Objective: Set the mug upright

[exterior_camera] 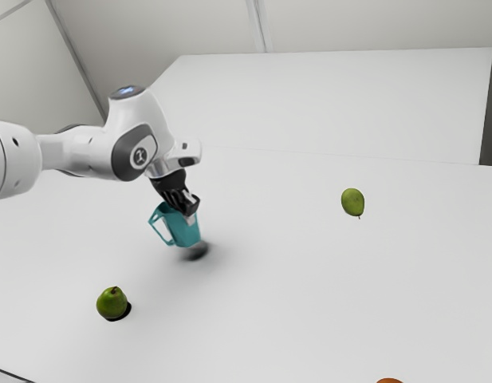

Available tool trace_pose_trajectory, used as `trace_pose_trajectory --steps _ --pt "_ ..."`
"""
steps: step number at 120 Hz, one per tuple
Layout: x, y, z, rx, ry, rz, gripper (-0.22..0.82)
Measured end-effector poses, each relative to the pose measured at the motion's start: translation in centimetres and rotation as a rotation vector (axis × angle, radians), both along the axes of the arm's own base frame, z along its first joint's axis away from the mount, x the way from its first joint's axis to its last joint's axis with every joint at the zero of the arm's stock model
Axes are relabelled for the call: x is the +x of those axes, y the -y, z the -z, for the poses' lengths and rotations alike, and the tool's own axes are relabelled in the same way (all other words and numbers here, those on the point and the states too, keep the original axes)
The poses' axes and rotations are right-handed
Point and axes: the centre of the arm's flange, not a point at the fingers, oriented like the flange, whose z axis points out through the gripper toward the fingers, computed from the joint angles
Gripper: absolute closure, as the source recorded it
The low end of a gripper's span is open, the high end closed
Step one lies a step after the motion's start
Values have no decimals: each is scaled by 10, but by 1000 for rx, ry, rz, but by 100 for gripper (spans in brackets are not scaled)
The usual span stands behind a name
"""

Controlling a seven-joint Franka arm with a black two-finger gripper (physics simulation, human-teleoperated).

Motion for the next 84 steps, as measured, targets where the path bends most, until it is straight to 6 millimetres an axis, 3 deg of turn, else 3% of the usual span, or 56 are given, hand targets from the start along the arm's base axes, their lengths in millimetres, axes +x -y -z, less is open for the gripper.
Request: trace_pose_trajectory --steps 51,84 --pt "-21 -16 12 78 90 -29 77" --pt "-18 -35 21 84 92 -97 78"
